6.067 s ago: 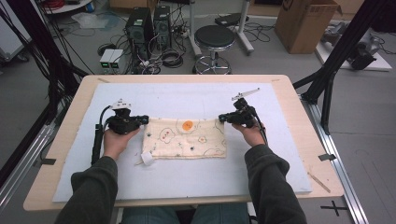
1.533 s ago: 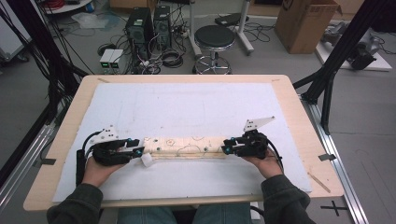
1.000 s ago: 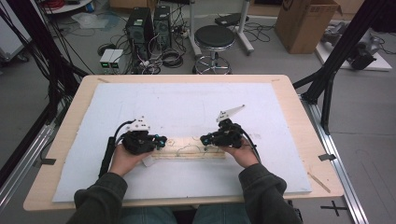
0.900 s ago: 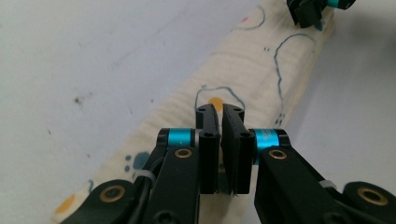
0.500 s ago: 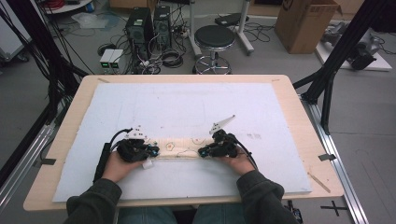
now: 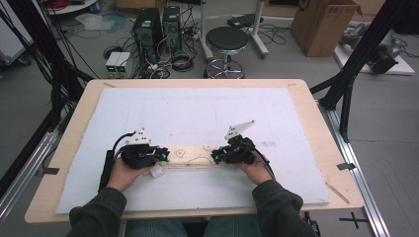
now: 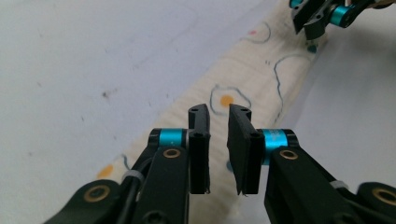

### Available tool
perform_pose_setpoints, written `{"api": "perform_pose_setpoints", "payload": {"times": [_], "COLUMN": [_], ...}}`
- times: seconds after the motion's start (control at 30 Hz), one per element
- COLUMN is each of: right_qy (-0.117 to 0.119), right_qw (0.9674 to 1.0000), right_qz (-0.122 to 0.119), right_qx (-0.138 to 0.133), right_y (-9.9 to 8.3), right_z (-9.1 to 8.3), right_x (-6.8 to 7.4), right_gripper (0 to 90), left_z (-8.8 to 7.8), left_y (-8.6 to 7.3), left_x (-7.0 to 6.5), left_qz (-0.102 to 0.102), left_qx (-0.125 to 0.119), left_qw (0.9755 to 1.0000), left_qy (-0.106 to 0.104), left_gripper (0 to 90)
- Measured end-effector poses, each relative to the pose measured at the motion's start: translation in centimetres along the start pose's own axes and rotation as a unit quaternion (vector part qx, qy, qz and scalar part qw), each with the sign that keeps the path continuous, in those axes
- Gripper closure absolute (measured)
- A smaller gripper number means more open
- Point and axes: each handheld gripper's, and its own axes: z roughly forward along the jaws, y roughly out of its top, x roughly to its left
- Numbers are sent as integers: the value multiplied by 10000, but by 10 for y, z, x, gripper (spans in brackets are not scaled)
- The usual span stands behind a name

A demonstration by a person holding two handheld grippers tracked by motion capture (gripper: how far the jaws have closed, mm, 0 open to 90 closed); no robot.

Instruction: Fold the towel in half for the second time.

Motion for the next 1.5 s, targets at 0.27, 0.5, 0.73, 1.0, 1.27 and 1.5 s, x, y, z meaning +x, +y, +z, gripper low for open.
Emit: {"api": "perform_pose_setpoints", "payload": {"times": [0.27,0.5,0.73,1.0,1.27,1.5], "right_qy": [-437,-564,-611,-700,-718,-741], "right_qw": [9985,9971,9972,9962,9969,9964], "right_qz": [-205,-263,-270,-347,-286,-309], "right_qx": [267,435,341,373,158,268], "right_y": [5,-13,-26,-36,-40,-43], "right_z": [11,6,-8,-21,-31,-28], "right_x": [-8,-10,-12,-12,-14,-14], "right_gripper": [628,551,500,488,483,481], "left_z": [11,13,6,0,-3,-6], "left_y": [-10,-15,-22,-25,-24,-27], "left_x": [14,12,14,14,13,12], "left_qz": [-189,-11,33,113,156,162], "left_qx": [426,627,646,652,613,647], "left_qw": [9988,9977,9976,9974,9976,9975], "left_qy": [116,250,250,285,276,230], "left_gripper": [683,560,518,510,475,455]}}
